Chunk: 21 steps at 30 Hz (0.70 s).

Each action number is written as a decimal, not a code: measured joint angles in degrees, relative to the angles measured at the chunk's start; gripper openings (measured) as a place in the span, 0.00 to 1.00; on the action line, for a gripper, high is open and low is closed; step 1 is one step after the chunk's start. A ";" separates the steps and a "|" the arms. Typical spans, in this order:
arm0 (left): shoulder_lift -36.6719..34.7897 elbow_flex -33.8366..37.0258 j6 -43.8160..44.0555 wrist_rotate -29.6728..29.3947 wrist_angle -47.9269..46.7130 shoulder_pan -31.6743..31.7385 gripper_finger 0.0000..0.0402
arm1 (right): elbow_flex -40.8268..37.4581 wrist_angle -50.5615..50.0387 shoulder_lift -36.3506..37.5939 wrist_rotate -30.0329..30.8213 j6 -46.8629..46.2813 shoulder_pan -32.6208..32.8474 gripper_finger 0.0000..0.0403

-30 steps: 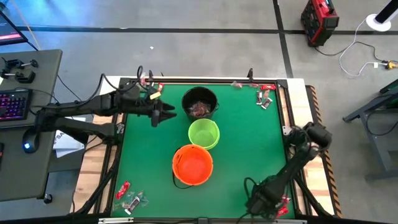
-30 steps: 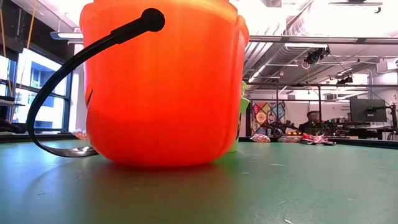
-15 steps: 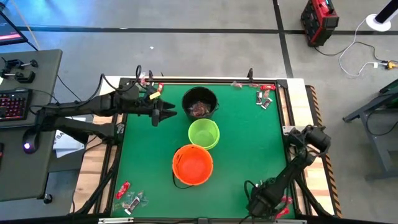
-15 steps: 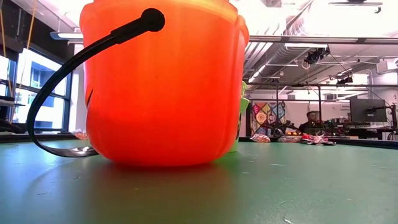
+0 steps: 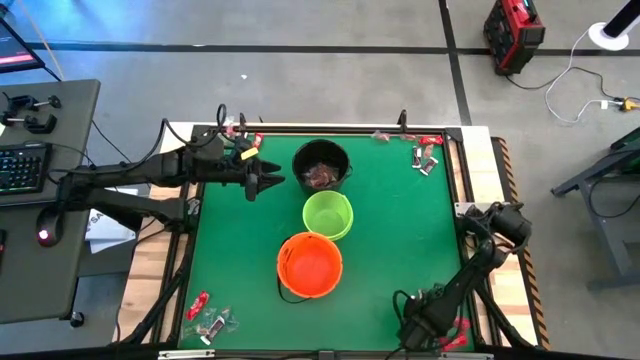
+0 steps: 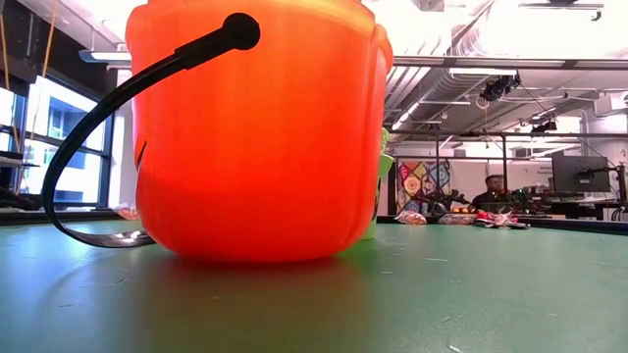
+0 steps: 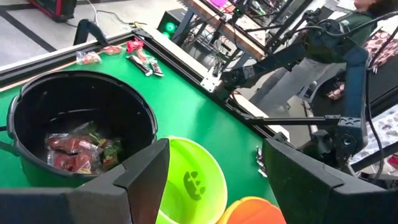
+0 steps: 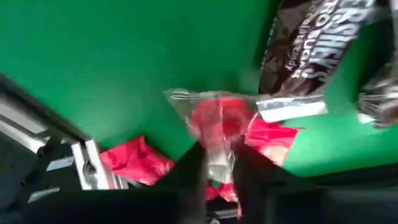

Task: Sort candy by brand, put in halloween buckets
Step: Put the red gummy into the black bucket

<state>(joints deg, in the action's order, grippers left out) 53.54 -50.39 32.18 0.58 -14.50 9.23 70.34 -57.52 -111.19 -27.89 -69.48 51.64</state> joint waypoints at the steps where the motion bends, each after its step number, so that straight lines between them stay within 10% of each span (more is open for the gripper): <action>1: 0.00 0.00 -0.32 0.00 0.00 0.01 0.61 | 1.02 -1.79 0.47 0.02 0.89 0.00 0.05; 13: 0.00 0.00 -4.33 0.02 -0.71 0.00 0.61 | 14.29 -15.72 10.30 15.52 4.62 -3.83 0.04; 21: -0.29 0.00 -8.97 1.98 -2.29 0.02 0.61 | 14.46 -4.19 11.62 34.45 24.64 -22.28 0.02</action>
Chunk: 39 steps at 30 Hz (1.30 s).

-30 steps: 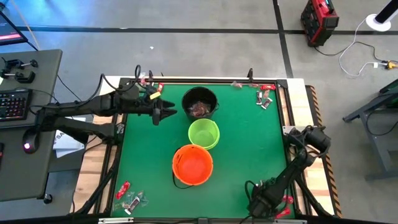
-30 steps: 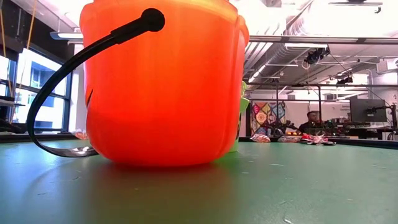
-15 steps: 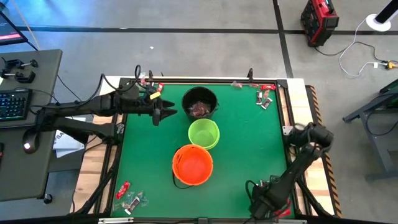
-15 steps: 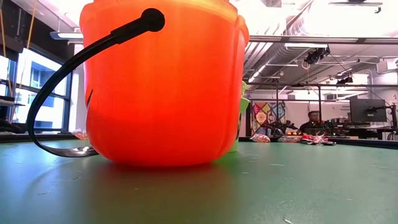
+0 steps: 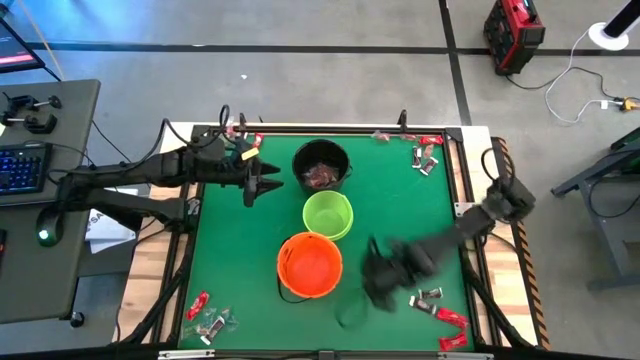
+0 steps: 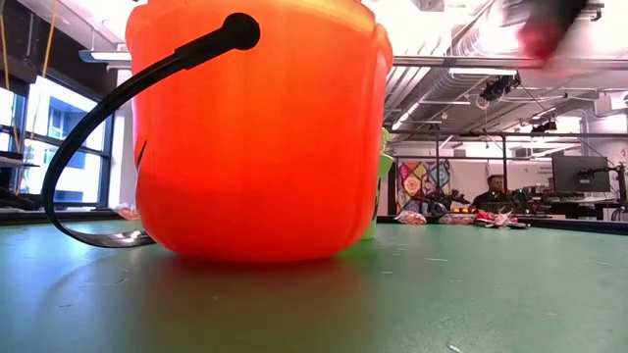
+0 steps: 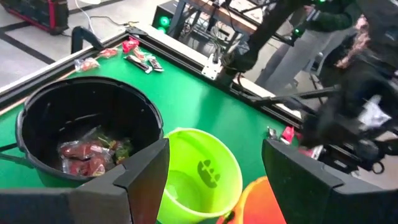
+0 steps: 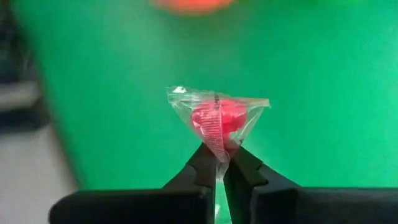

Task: Sort candy by brand, put in halloween buckets
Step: Put the red gummy into the black bucket, then put the blue gummy into the black bucket

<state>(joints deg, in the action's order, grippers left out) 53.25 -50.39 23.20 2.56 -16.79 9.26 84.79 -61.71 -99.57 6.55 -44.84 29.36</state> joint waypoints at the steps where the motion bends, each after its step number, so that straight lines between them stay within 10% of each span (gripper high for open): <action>1: -0.22 -0.02 0.00 0.18 0.06 0.00 0.61 | 0.08 1.68 0.00 1.98 2.35 -3.22 0.02; 9: -4.02 -0.04 -1.46 2.13 -4.87 -0.04 0.61 | 9.48 7.31 -0.04 16.59 17.29 -23.77 0.02; 19: -7.57 -0.04 1.62 2.26 -17.57 -0.11 0.61 | 10.80 20.87 -2.80 9.39 18.33 -40.03 0.13; 30: -7.71 -0.04 -1.37 2.33 -20.05 -2.12 0.61 | 10.85 20.74 -5.26 1.75 17.90 -42.74 0.68; 39: -0.53 -0.05 8.39 1.35 -28.44 -11.56 0.61 | 19.09 -1.45 -4.99 1.80 26.43 -41.65 0.73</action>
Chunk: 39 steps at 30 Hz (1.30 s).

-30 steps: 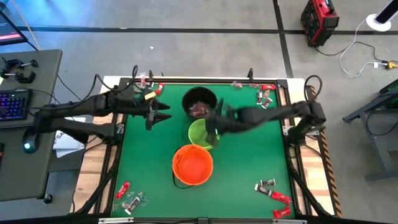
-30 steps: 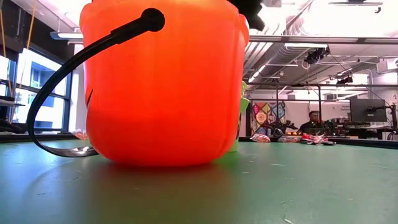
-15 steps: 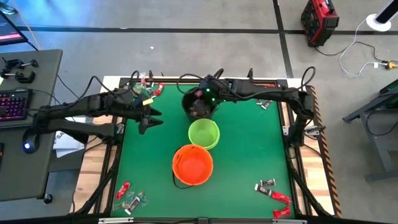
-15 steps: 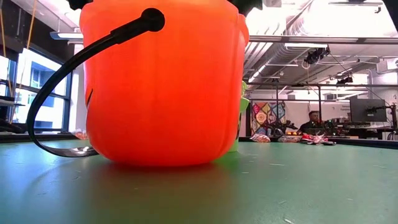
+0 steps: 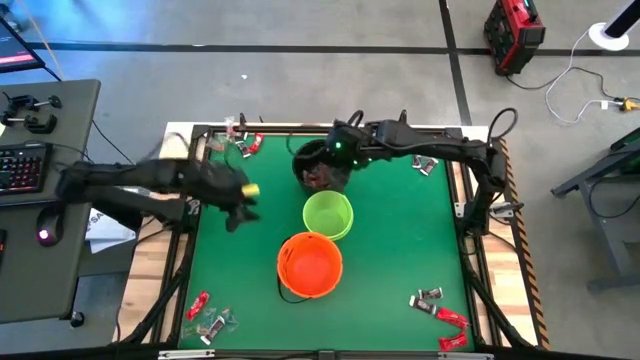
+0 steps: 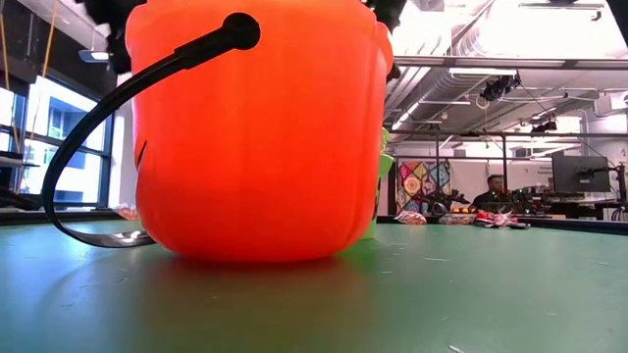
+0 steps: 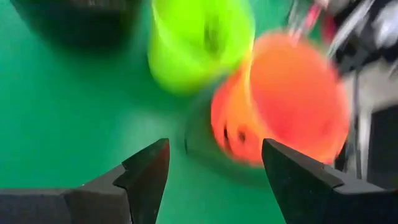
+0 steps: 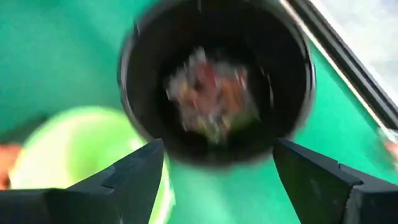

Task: Sort candy by brand, put in halloween buckets
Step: Put the blue gummy into the black bucket

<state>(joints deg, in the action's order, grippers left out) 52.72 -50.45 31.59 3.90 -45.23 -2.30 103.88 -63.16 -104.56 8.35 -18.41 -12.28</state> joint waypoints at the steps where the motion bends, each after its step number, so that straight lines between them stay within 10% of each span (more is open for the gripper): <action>1: 2.09 0.05 1.87 0.42 -1.42 -2.73 0.61 | 0.26 -2.29 0.24 0.38 0.94 0.44 0.73; 14: 24.56 -5.16 39.51 8.44 -7.11 -39.19 0.57 | -15.32 -13.35 22.08 7.57 -4.04 2.98 0.73; 26: 38.90 -8.10 -12.62 -2.18 -4.15 -54.46 0.57 | -37.43 -7.62 43.12 4.95 -19.26 4.48 0.73; 39: 43.44 -8.10 -25.88 -3.16 2.21 -53.25 0.57 | -41.06 -3.49 45.84 7.03 -24.80 10.46 0.73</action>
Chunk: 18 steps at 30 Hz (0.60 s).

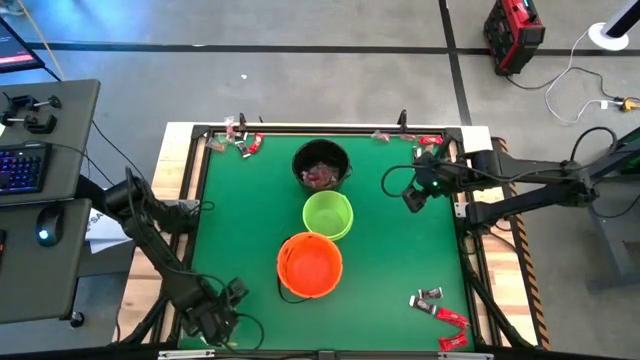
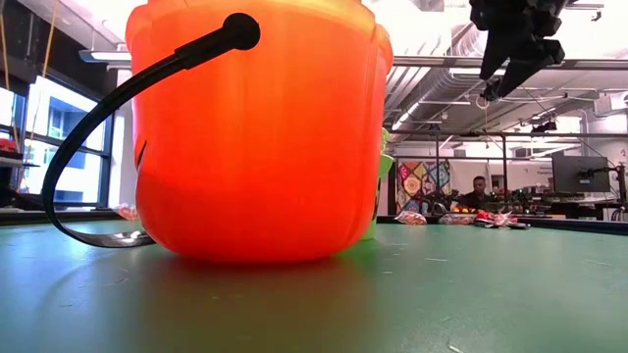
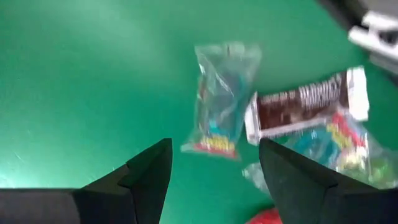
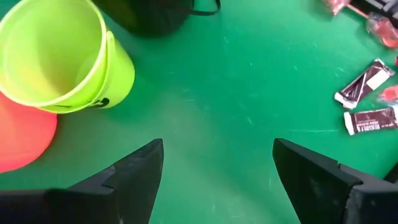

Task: Sort candy by brand, put in halloween buckets
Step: Put the blue gummy into the black bucket

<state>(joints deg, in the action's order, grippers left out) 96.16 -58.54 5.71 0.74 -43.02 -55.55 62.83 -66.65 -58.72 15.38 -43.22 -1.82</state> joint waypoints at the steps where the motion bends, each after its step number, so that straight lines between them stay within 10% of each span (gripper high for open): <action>1: 0.00 0.01 -0.16 -0.01 0.91 0.12 0.57 | 0.00 0.33 0.00 0.46 0.02 0.00 0.73; 18: 0.17 1.99 1.57 0.26 4.28 0.77 0.46 | 0.00 0.56 -0.02 0.96 -0.44 0.00 0.73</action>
<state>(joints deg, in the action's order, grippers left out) 96.33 -56.55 7.28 0.99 -38.74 -54.78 62.83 -66.08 -58.74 16.34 -43.66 -1.83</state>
